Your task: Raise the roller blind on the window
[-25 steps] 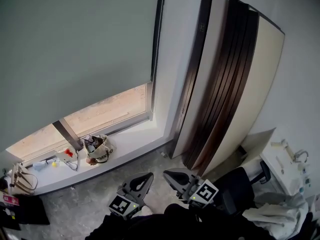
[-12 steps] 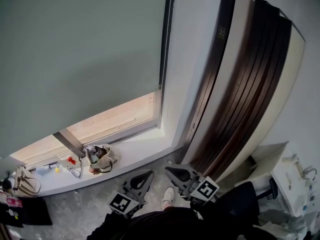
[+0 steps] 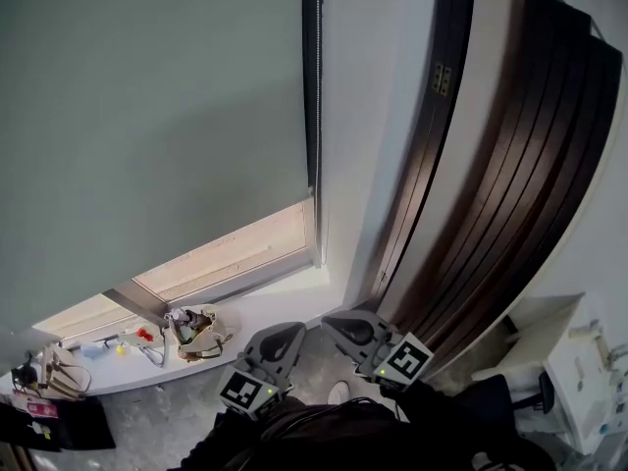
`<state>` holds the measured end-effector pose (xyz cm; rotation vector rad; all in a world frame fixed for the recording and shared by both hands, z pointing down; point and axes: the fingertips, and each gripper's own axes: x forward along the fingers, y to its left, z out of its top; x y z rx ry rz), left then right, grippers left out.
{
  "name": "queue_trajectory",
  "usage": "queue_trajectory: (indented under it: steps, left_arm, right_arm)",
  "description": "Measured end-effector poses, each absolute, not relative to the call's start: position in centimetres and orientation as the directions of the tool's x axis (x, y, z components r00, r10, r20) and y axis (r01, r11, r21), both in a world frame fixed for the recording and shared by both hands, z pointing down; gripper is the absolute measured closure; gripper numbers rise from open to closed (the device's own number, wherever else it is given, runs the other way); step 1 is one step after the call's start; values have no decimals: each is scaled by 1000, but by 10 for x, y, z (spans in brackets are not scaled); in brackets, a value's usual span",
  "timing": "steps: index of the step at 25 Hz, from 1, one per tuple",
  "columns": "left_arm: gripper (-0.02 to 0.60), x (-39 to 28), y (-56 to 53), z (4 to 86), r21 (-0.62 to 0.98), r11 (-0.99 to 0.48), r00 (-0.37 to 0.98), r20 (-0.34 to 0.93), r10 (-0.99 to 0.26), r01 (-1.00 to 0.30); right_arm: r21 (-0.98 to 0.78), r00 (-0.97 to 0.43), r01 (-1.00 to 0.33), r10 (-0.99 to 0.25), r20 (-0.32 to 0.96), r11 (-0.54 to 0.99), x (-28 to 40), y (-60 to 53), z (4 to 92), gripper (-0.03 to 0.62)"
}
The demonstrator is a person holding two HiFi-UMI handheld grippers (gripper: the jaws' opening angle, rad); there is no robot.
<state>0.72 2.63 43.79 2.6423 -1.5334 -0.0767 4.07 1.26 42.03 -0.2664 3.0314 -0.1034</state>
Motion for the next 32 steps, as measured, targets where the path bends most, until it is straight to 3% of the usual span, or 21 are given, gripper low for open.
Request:
queue_trajectory:
  steps: [9, 24, 32]
  left_arm:
    - [574, -12, -51, 436, 100, -532, 533, -25, -846, -841]
    - [574, -92, -156, 430, 120, -739, 742, -27, -670, -663]
    - [572, -104, -186, 433, 106, -780, 781, -46, -623, -617]
  right_arm:
    - [-94, -970, -227, -234, -69, 969, 21, -57, 427, 588]
    - [-56, -836, -540, -543, -80, 840, -46, -158, 415, 588]
    - [-49, -789, -606, -607, -94, 794, -52, -179, 410, 588]
